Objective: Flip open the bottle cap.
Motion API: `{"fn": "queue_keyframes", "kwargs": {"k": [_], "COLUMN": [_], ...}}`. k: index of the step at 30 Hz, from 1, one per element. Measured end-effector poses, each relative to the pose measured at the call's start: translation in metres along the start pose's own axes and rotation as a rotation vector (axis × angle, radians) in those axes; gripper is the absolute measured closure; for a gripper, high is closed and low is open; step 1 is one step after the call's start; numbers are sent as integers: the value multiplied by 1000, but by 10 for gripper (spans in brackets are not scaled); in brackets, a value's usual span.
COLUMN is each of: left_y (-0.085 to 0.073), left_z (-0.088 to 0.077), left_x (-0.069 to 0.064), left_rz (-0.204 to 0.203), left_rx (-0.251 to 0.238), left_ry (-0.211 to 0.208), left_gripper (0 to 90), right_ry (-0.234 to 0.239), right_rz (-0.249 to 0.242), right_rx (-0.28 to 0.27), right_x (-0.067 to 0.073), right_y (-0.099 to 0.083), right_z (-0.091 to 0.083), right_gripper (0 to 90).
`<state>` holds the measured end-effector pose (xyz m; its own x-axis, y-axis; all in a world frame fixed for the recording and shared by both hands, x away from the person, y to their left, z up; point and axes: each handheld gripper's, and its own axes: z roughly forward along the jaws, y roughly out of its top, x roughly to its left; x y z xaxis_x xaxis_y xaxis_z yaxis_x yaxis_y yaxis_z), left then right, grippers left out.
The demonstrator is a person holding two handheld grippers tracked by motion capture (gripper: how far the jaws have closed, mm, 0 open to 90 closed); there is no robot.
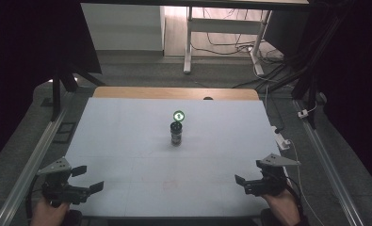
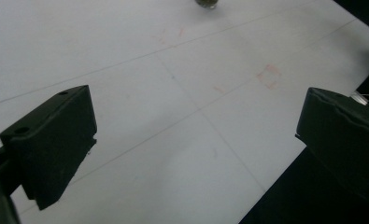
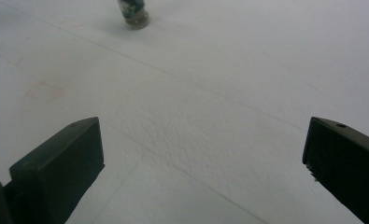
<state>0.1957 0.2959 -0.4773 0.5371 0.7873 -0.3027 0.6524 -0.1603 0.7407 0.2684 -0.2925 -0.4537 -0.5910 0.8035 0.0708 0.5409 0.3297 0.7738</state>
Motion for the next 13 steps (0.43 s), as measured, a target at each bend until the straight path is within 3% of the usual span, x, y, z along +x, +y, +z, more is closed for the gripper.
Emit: {"fn": "queue_keyframes", "kwargs": {"k": [8,13], "left_y": [-10,-10], "left_z": [-6,-6], "left_x": [0,1], "left_rz": [1,-16], "left_rx": [35,35], "left_ry": [54,52], "left_gripper": [0,0], "right_ry": [-15,-13], "right_rz": [11,34], "right_rx": [44,48], "right_x": [0,-2], "right_y": [-12,-14], "right_z": [-7,-9], "right_gripper": [0,0]}}
